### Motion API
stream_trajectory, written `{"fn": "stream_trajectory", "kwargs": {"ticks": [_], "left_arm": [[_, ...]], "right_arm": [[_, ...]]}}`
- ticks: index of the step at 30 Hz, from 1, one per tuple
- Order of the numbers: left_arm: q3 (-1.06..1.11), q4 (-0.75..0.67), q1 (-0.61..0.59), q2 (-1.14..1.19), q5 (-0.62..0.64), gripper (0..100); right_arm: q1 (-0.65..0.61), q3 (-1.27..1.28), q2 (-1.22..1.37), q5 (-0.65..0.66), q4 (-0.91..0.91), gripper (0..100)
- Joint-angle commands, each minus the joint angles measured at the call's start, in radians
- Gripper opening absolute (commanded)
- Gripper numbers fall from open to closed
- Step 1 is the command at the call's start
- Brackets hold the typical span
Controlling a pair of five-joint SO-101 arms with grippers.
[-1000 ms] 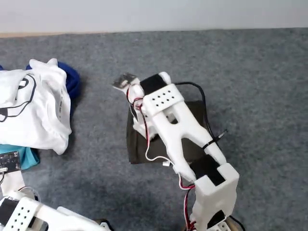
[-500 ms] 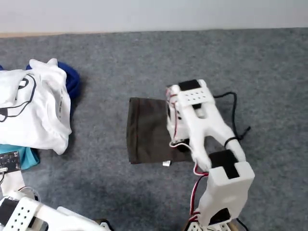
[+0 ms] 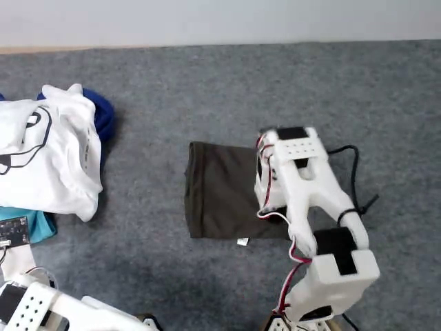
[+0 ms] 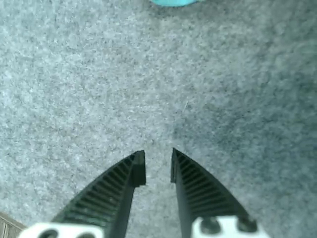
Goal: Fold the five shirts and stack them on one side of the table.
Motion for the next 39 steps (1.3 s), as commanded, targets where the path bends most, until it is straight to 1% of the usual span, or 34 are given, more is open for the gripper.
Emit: {"fn": "stream_trajectory", "kwargs": {"ticks": [1, 3, 5, 10, 12, 14, 29, 36, 38, 39], "left_arm": [[-0.004, -0.018, 0.008, -0.014, -0.006, 10], [-0.004, -0.018, 0.008, -0.014, -0.006, 10], [-0.004, -0.018, 0.008, -0.014, -0.006, 10], [-0.002, -0.018, 0.008, -0.014, -0.006, 10], [-0.002, -0.018, 0.008, -0.014, -0.006, 10], [-0.002, -0.018, 0.008, -0.014, -0.006, 10], [-0.002, -0.018, 0.008, -0.014, -0.006, 10], [-0.002, -0.018, 0.008, -0.014, -0.006, 10], [-0.002, -0.018, 0.008, -0.014, -0.006, 10], [-0.002, -0.018, 0.008, -0.014, -0.006, 10]], "right_arm": [[0.005, -0.089, -0.111, 0.006, -0.01, 1.6], [0.007, -0.092, -0.119, 0.006, -0.016, 2.0], [0.01, -0.086, -0.116, 0.0, -0.005, 6.6], [0.005, -0.072, -0.073, -0.178, 0.064, 23.9], [0.004, -0.075, -0.044, -0.226, 0.07, 28.0], [0.004, -0.078, -0.016, -0.244, 0.059, 29.8], [-0.001, -0.08, 0.151, -0.245, -0.094, 30.0], [-0.081, -0.08, 0.268, -0.249, -0.117, 29.8], [-0.094, -0.08, 0.294, -0.25, -0.119, 27.7], [-0.097, -0.081, 0.305, -0.25, -0.119, 24.6]]}}
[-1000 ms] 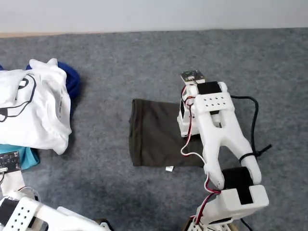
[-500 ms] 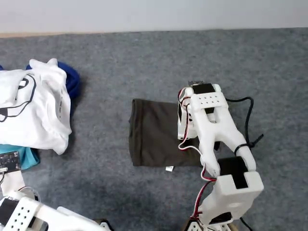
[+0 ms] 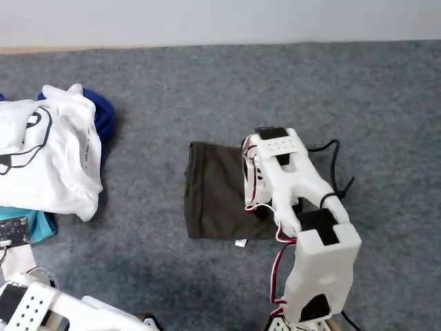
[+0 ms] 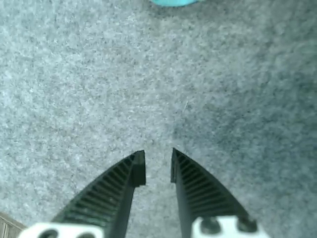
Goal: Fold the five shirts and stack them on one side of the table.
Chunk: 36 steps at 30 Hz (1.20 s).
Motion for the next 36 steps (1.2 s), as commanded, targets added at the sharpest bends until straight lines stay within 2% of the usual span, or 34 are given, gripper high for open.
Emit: {"fn": "stream_trajectory", "kwargs": {"ticks": [1, 3, 6, 9, 14, 20, 28, 32, 36], "left_arm": [[-0.002, -0.018, 0.008, -0.014, -0.006, 10], [-0.002, -0.018, 0.008, -0.014, -0.006, 10], [-0.002, -0.018, 0.008, -0.014, -0.006, 10], [-0.002, -0.018, 0.009, -0.014, -0.006, 10], [-0.002, -0.018, 0.009, -0.014, -0.006, 10], [-0.002, -0.018, 0.009, -0.014, -0.006, 10], [-0.001, -0.018, 0.009, -0.014, -0.006, 10], [-0.001, -0.018, 0.009, -0.014, -0.006, 10], [-0.001, -0.018, 0.009, -0.014, -0.006, 10]], "right_arm": [[-0.03, -0.026, 0.041, -0.008, -0.013, 20.6], [-0.027, -0.049, 0.068, 0.0, -0.007, 11.6], [-0.025, -0.101, 0.107, 0.081, 0.025, 0.7], [-0.012, -0.149, 0.12, 0.077, 0.077, 0.9], [0.085, -0.218, 0.12, 0.084, 0.133, 1.0], [0.248, -0.364, 0.12, 0.189, 0.211, 1.0], [0.41, -0.589, 0.131, 0.609, 0.206, 1.0], [0.429, -0.651, 0.133, 0.733, 0.196, 1.0], [0.455, -0.652, 0.133, 0.795, 0.096, 1.0]]}}
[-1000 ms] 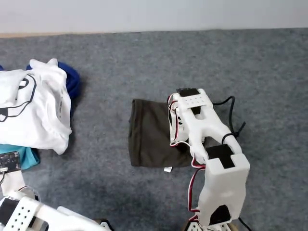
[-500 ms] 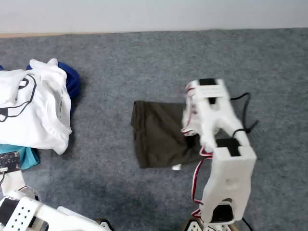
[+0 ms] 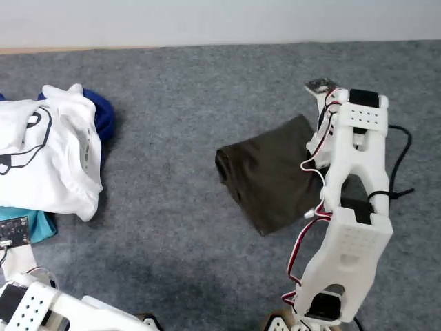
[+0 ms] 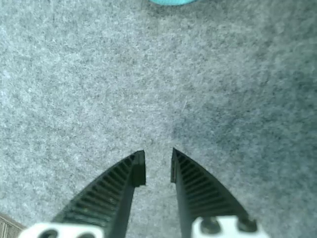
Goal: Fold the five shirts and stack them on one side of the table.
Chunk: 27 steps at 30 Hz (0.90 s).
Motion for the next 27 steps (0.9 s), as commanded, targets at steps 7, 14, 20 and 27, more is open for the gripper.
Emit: {"fn": "stream_trajectory", "kwargs": {"ticks": [7, 14, 20, 27], "left_arm": [[-0.004, -0.014, 0.003, -0.014, -0.006, 10], [-0.004, -0.012, 0.0, -0.014, -0.006, 10], [-0.004, -0.012, 0.0, -0.014, -0.006, 10], [-0.004, -0.015, 0.006, -0.014, -0.006, 10]], "right_arm": [[0.067, -0.055, -0.007, 0.114, -0.2, 1.0], [0.061, -0.057, 0.01, 0.044, -0.209, 11.1], [0.054, -0.057, -0.064, -0.146, -0.174, 27.0], [-0.025, -0.057, -0.142, -0.318, -0.062, 27.0]]}}
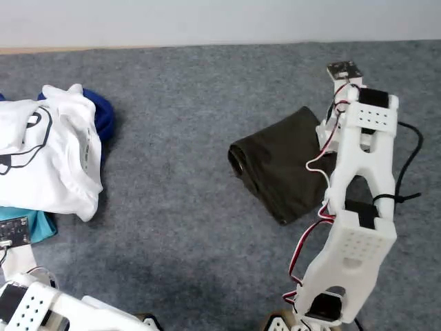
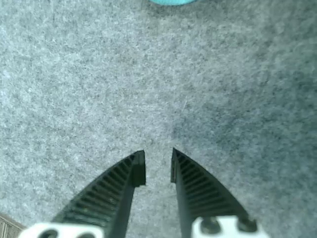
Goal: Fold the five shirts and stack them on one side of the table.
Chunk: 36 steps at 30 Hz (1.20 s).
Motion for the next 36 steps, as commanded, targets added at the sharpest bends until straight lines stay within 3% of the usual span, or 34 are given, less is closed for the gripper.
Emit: {"fn": "stream_trajectory", "kwargs": {"ticks": [1, 11, 14, 19, 24, 36], "left_arm": [[-0.002, -0.015, 0.006, -0.014, -0.006, 10], [0.022, -0.018, 0.006, -0.014, -0.009, 10], [0.021, -0.02, 0.006, -0.014, -0.009, 10], [0.021, -0.02, 0.008, -0.014, -0.009, 10], [0.021, -0.02, 0.008, -0.014, -0.009, 10], [0.024, -0.034, 0.008, -0.014, -0.009, 10]], "right_arm": [[-0.048, -0.057, -0.101, -0.135, 0.068, 27.0], [-0.142, -0.054, -0.145, -0.675, 0.157, 27.2], [-0.148, -0.051, -0.143, -0.767, 0.153, 28.1], [-0.163, -0.051, -0.084, -0.919, 0.154, 41.4], [-0.166, -0.055, 0.042, -0.976, 0.145, 44.2], [-0.176, -0.057, 0.229, -0.976, 0.012, 44.2]]}}
